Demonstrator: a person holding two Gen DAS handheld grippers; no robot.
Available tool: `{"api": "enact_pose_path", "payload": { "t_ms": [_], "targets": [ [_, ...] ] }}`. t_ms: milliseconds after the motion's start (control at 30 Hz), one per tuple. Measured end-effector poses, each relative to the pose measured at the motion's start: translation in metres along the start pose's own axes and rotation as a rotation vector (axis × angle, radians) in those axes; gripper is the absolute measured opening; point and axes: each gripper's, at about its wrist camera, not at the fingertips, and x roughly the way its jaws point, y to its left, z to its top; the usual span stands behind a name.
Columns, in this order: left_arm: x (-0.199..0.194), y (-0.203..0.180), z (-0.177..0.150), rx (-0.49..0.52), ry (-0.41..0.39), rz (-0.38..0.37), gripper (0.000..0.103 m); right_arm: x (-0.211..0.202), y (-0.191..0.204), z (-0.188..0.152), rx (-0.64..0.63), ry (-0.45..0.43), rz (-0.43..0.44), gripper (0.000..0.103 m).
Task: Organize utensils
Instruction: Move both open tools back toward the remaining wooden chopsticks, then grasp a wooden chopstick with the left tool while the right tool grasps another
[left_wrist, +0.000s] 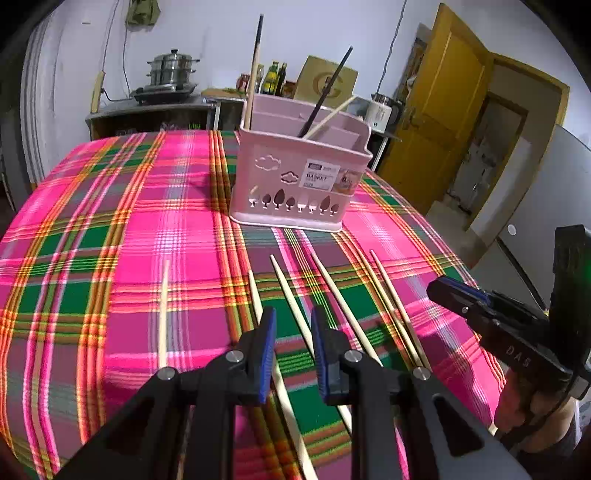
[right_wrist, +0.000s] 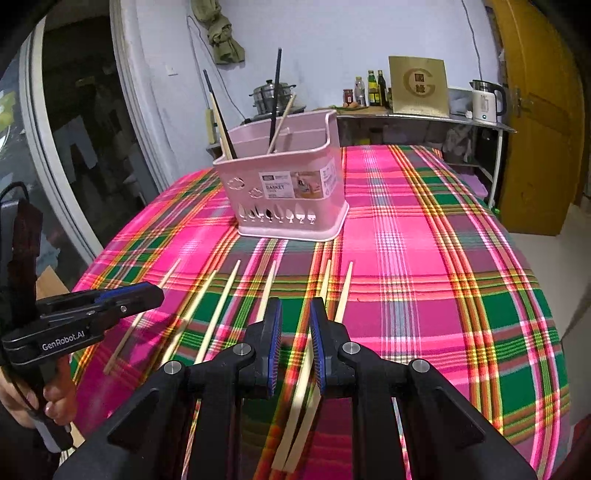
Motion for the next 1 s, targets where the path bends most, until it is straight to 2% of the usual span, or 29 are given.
{"api": "enact_pose_path", "payload": {
  "t_ms": [500, 1000],
  "targets": [
    [0.058, -0.001, 0.027, -0.013, 0.117, 0.016, 0.02, 0.054, -0.007, 0.02, -0.027, 0.108, -0.035, 0.016],
    [0.081, -0.001, 0.031, -0.008, 0.173, 0.06, 0.02, 0.087, -0.014, 0.029, -0.014, 0.179, -0.07, 0.016]
  ]
}}
